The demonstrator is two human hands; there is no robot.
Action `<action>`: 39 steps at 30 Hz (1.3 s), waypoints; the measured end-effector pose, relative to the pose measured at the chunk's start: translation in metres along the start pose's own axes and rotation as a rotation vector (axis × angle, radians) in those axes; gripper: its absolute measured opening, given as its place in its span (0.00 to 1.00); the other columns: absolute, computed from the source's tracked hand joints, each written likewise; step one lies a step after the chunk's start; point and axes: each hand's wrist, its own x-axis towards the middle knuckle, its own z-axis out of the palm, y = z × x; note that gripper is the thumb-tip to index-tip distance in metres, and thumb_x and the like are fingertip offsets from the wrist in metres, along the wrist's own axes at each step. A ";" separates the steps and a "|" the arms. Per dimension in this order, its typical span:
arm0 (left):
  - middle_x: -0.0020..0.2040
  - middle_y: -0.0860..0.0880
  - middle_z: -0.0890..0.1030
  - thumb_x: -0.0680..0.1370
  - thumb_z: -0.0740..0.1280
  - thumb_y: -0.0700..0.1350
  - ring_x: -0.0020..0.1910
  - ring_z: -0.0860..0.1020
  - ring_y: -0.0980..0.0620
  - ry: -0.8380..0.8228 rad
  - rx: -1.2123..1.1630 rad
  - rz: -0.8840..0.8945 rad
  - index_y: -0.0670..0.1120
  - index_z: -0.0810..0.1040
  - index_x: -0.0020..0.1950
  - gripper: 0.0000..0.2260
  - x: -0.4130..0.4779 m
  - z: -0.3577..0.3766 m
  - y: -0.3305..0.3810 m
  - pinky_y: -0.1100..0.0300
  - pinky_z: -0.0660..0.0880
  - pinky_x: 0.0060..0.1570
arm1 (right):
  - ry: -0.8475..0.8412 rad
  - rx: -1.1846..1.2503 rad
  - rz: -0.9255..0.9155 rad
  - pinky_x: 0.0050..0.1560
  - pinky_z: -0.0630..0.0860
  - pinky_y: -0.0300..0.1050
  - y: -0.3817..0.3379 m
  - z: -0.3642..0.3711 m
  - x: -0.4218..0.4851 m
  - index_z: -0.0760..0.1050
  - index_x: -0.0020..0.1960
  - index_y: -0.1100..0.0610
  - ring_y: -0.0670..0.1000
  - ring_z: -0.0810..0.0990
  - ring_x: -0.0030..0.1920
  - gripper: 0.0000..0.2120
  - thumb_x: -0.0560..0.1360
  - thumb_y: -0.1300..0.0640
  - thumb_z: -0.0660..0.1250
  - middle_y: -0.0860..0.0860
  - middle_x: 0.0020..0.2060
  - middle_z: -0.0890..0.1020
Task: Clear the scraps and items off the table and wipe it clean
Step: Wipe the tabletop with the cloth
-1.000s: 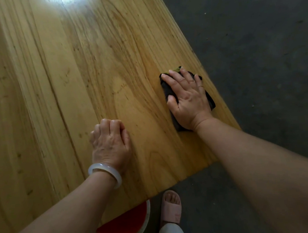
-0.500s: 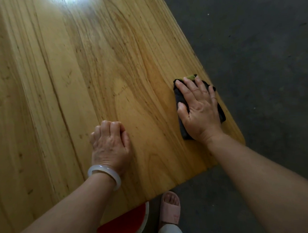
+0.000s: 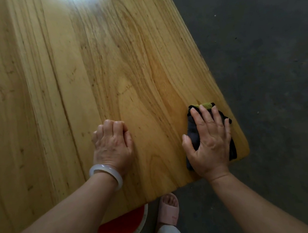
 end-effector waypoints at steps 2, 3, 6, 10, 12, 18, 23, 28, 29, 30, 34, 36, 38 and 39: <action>0.44 0.49 0.67 0.74 0.53 0.50 0.44 0.65 0.49 0.002 0.005 0.000 0.47 0.70 0.47 0.10 0.000 0.000 0.000 0.50 0.66 0.49 | 0.004 0.000 -0.002 0.76 0.50 0.66 -0.007 0.003 -0.002 0.68 0.75 0.54 0.57 0.57 0.78 0.31 0.74 0.45 0.60 0.52 0.75 0.68; 0.45 0.49 0.67 0.74 0.53 0.50 0.44 0.65 0.48 0.003 0.005 -0.002 0.47 0.70 0.47 0.10 0.000 0.001 0.000 0.50 0.66 0.49 | 0.001 0.000 -0.008 0.76 0.50 0.66 -0.010 0.004 -0.003 0.68 0.75 0.53 0.57 0.57 0.78 0.31 0.74 0.45 0.60 0.52 0.75 0.68; 0.45 0.48 0.68 0.74 0.53 0.50 0.44 0.65 0.48 0.004 -0.002 -0.005 0.47 0.70 0.47 0.10 -0.001 0.001 -0.001 0.50 0.65 0.50 | -0.008 0.004 -0.025 0.76 0.51 0.67 -0.022 0.009 -0.006 0.68 0.75 0.53 0.57 0.58 0.78 0.30 0.74 0.45 0.60 0.52 0.75 0.68; 0.46 0.46 0.70 0.74 0.52 0.51 0.44 0.68 0.47 0.004 -0.007 0.006 0.46 0.71 0.48 0.12 0.001 0.000 -0.001 0.51 0.66 0.50 | -0.023 0.003 -0.045 0.75 0.51 0.67 -0.044 0.017 -0.010 0.68 0.75 0.52 0.56 0.57 0.78 0.29 0.75 0.46 0.59 0.51 0.75 0.68; 0.46 0.47 0.71 0.74 0.53 0.50 0.45 0.68 0.47 0.008 -0.027 0.013 0.47 0.72 0.47 0.11 0.000 -0.001 -0.002 0.52 0.66 0.50 | -0.036 0.005 -0.056 0.76 0.50 0.67 -0.057 0.024 -0.013 0.68 0.75 0.52 0.56 0.57 0.78 0.29 0.76 0.46 0.58 0.51 0.75 0.68; 0.46 0.47 0.73 0.73 0.62 0.44 0.46 0.70 0.47 0.047 -0.248 0.017 0.46 0.74 0.47 0.05 -0.001 -0.004 -0.008 0.57 0.62 0.52 | -0.070 0.008 -0.099 0.77 0.46 0.64 -0.100 0.040 -0.021 0.67 0.76 0.50 0.55 0.57 0.78 0.28 0.77 0.46 0.56 0.50 0.75 0.67; 0.47 0.51 0.70 0.75 0.60 0.40 0.47 0.70 0.51 0.052 -0.667 -0.077 0.44 0.73 0.50 0.06 -0.001 -0.024 -0.018 0.59 0.70 0.50 | -0.103 0.018 -0.136 0.77 0.46 0.64 -0.132 0.051 -0.027 0.66 0.76 0.50 0.55 0.56 0.79 0.27 0.78 0.47 0.53 0.50 0.76 0.66; 0.45 0.52 0.71 0.73 0.60 0.38 0.43 0.71 0.53 0.245 -0.685 -0.126 0.43 0.73 0.49 0.07 -0.034 -0.047 -0.053 0.61 0.71 0.45 | -0.122 0.020 -0.188 0.77 0.46 0.64 -0.164 0.067 -0.032 0.67 0.76 0.50 0.55 0.56 0.79 0.28 0.77 0.47 0.54 0.50 0.76 0.67; 0.45 0.52 0.71 0.73 0.60 0.37 0.43 0.71 0.53 0.257 -0.665 -0.135 0.44 0.73 0.49 0.07 -0.043 -0.049 -0.062 0.61 0.71 0.45 | -0.125 0.025 -0.200 0.77 0.46 0.64 -0.171 0.070 -0.034 0.67 0.76 0.50 0.55 0.56 0.79 0.28 0.77 0.47 0.55 0.50 0.75 0.67; 0.45 0.52 0.71 0.73 0.61 0.37 0.43 0.71 0.52 0.273 -0.648 -0.149 0.44 0.73 0.49 0.07 -0.052 -0.051 -0.075 0.61 0.71 0.45 | -0.132 0.031 -0.214 0.77 0.47 0.64 -0.182 0.074 -0.036 0.67 0.76 0.50 0.54 0.57 0.79 0.28 0.76 0.47 0.55 0.49 0.75 0.67; 0.46 0.51 0.71 0.72 0.60 0.35 0.44 0.71 0.52 0.303 -0.596 -0.255 0.43 0.73 0.49 0.08 -0.086 -0.062 -0.119 0.60 0.72 0.45 | -0.160 0.048 -0.270 0.77 0.46 0.63 -0.220 0.088 -0.048 0.67 0.76 0.49 0.54 0.57 0.78 0.28 0.76 0.47 0.55 0.49 0.75 0.68; 0.46 0.52 0.71 0.73 0.60 0.35 0.45 0.72 0.52 0.310 -0.593 -0.306 0.44 0.73 0.49 0.08 -0.100 -0.068 -0.140 0.60 0.72 0.45 | -0.173 0.062 -0.309 0.77 0.46 0.63 -0.240 0.094 -0.056 0.67 0.75 0.49 0.54 0.58 0.78 0.27 0.76 0.48 0.55 0.49 0.75 0.69; 0.47 0.53 0.70 0.73 0.61 0.34 0.45 0.72 0.53 0.326 -0.586 -0.348 0.45 0.73 0.49 0.08 -0.115 -0.076 -0.160 0.61 0.72 0.45 | -0.200 0.087 -0.348 0.77 0.46 0.62 -0.260 0.100 -0.064 0.68 0.75 0.49 0.54 0.58 0.78 0.27 0.76 0.49 0.55 0.48 0.74 0.69; 0.47 0.53 0.70 0.73 0.61 0.34 0.45 0.72 0.53 0.332 -0.585 -0.365 0.45 0.72 0.49 0.09 -0.121 -0.080 -0.169 0.61 0.72 0.45 | -0.219 0.101 -0.365 0.77 0.46 0.62 -0.269 0.102 -0.069 0.68 0.74 0.49 0.53 0.58 0.78 0.27 0.75 0.50 0.55 0.48 0.74 0.70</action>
